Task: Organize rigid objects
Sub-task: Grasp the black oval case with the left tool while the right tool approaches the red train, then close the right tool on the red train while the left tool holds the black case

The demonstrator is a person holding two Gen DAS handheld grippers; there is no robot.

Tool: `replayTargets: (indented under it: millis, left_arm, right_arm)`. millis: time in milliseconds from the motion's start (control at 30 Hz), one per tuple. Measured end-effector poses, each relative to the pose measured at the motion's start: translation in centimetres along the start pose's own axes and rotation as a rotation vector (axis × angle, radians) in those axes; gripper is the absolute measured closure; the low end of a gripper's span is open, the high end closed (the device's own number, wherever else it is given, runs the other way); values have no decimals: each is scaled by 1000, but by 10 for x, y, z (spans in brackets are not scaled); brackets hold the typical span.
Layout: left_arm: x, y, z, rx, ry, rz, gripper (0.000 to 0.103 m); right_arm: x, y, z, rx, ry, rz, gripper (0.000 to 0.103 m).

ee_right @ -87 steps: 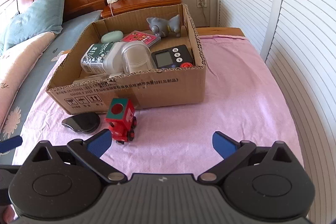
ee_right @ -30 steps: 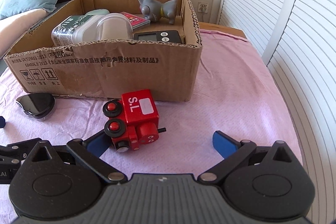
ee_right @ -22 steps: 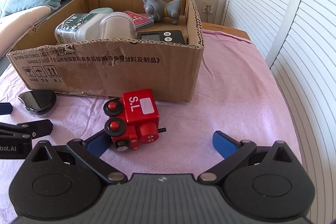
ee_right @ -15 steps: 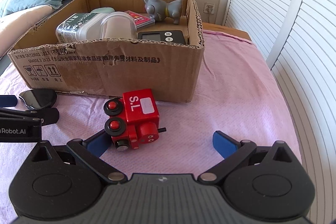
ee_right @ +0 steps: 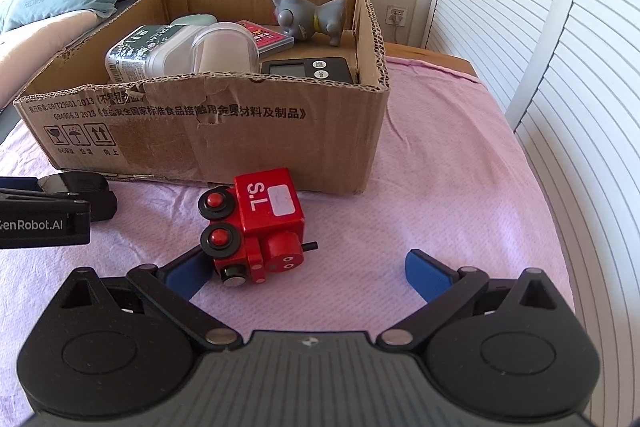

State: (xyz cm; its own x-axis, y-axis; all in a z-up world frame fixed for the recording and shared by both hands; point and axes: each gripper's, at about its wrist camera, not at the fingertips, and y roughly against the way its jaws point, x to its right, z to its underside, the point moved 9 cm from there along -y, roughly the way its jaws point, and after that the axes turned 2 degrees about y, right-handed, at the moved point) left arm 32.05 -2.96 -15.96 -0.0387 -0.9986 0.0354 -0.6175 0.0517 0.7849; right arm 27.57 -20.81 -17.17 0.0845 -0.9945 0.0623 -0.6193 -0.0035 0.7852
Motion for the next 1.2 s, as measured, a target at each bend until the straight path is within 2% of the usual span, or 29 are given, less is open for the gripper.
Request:
replayTargets:
  millis: [233,500,667,933,1200]
  left_arm:
    - [3,20,26,-5,-194,138,14]
    - [-3,27,35,11,-212,166,13]
    - [-4,27,34,18,-220,175,13]
    - [-5,26,34,30,-233,184,10]
    - [-6,27,35,54,-241,196,10]
  right_arm:
    - [-8,2,2,-1,26,-20,0]
    - [-28,1,0,34,77,-61,0]
    - [-38,6,-3,61,107,-83,14]
    - [-35,12,-5,79,93,-71,37]
    - [-31,11,-6,82,86,-69,38]
